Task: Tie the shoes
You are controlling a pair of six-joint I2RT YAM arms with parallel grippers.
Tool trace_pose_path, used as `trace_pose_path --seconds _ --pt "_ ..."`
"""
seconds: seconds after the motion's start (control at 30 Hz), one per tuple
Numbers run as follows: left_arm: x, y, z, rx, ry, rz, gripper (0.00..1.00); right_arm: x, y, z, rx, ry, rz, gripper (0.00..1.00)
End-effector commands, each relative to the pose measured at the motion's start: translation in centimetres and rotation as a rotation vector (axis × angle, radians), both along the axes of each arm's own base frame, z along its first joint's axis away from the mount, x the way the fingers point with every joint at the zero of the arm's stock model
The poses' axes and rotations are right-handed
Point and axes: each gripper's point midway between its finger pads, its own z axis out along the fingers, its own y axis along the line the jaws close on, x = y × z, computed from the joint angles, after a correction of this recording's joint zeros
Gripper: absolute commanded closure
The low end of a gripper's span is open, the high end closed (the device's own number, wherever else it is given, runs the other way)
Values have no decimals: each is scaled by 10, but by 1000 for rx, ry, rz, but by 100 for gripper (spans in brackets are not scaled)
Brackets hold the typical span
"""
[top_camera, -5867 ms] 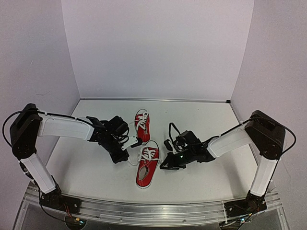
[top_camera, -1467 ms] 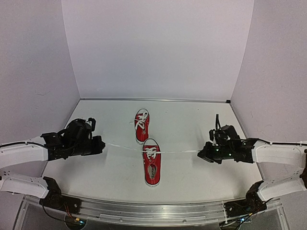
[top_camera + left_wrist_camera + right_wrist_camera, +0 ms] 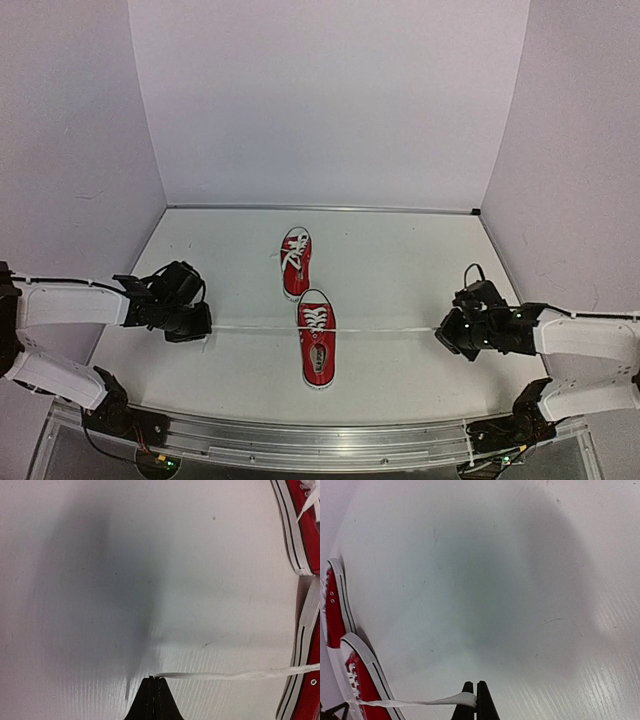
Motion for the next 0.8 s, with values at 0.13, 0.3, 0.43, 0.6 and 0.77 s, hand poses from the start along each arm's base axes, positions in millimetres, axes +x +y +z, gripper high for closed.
trace_pose_path --seconds 0.13,0.3,0.43,0.6,0.77 --pt "20 -44 14 -37 -22 -234 88 30 58 -7 -29 -19 323 92" --pt "22 -47 28 -64 -60 -245 50 31 63 2 -1 -54 343 53" --pt "29 -39 54 -12 -121 -245 19 31 63 22 7 -106 361 8" --pt "47 -38 92 21 -198 -231 1 42 80 84 19 -301 484 2" --pt "64 -44 138 42 -300 -249 0 56 82 163 -87 -554 577 2"
